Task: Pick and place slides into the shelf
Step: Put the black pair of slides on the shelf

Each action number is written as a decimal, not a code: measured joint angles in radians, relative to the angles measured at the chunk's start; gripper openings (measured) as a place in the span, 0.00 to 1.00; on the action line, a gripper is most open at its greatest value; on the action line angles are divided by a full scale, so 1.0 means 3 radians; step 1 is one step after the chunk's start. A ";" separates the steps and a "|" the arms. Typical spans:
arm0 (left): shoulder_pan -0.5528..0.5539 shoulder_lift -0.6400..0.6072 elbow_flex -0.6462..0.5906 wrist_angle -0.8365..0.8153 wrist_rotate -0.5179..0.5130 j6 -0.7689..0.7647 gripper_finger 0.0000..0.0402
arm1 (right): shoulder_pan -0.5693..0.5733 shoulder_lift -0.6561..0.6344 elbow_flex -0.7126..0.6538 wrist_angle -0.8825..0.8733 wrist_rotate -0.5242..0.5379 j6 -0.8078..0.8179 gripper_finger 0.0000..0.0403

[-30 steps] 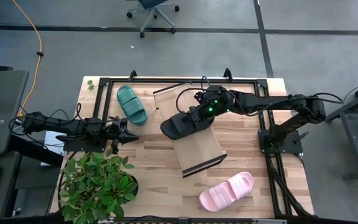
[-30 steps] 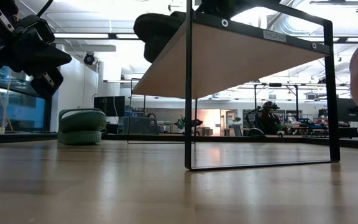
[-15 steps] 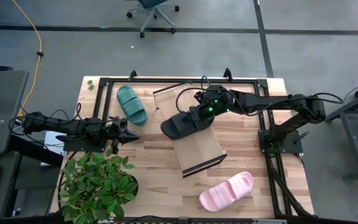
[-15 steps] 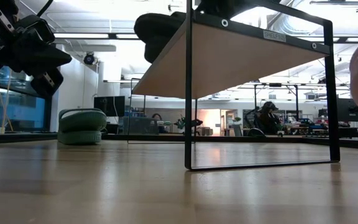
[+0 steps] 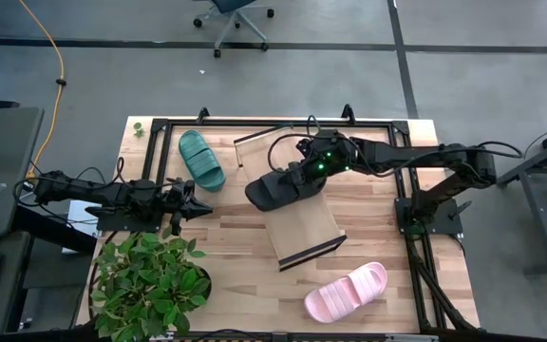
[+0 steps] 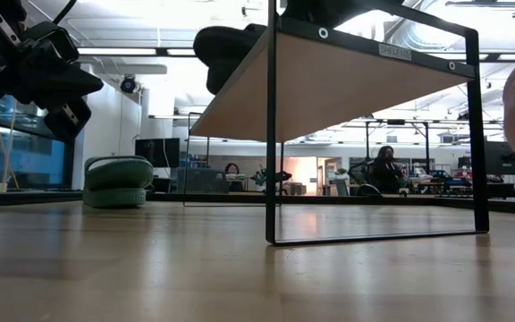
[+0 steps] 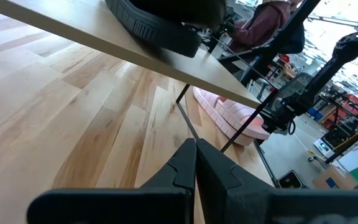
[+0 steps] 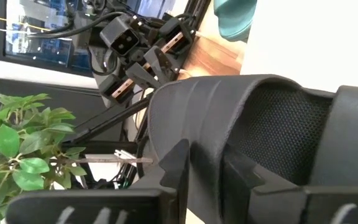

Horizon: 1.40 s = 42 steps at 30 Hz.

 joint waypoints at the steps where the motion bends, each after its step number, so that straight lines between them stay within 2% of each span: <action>1: 0.0001 0.0000 0.0000 0.0000 0.0000 0.0000 0.00 | 0.0001 0.0010 0.0000 0.0004 -0.0004 0.0006 0.14; 16: 0.0000 0.0000 -0.0001 -0.0001 0.0000 0.0005 0.00 | -0.0006 0.0036 0.0000 -0.0008 0.0009 -0.0001 0.14; 23: 0.0001 0.0000 0.0000 -0.0001 0.0000 0.0010 0.00 | -0.0006 0.0036 0.0000 -0.0024 0.0032 -0.0008 0.19; 32: 0.0000 0.0000 -0.0001 -0.0001 0.0000 0.0009 0.00 | -0.0008 0.0036 0.0000 -0.0049 0.0033 -0.0013 0.19; 36: 0.0000 0.0000 0.0000 0.0000 0.0000 0.0009 0.00 | -0.0022 0.0036 0.0170 -0.0380 -0.0004 -0.0144 0.20; 42: 0.0000 0.0000 -0.0001 0.0000 0.0000 0.0010 0.00 | -0.0048 0.0033 0.0558 -0.0940 0.0173 -0.0447 0.20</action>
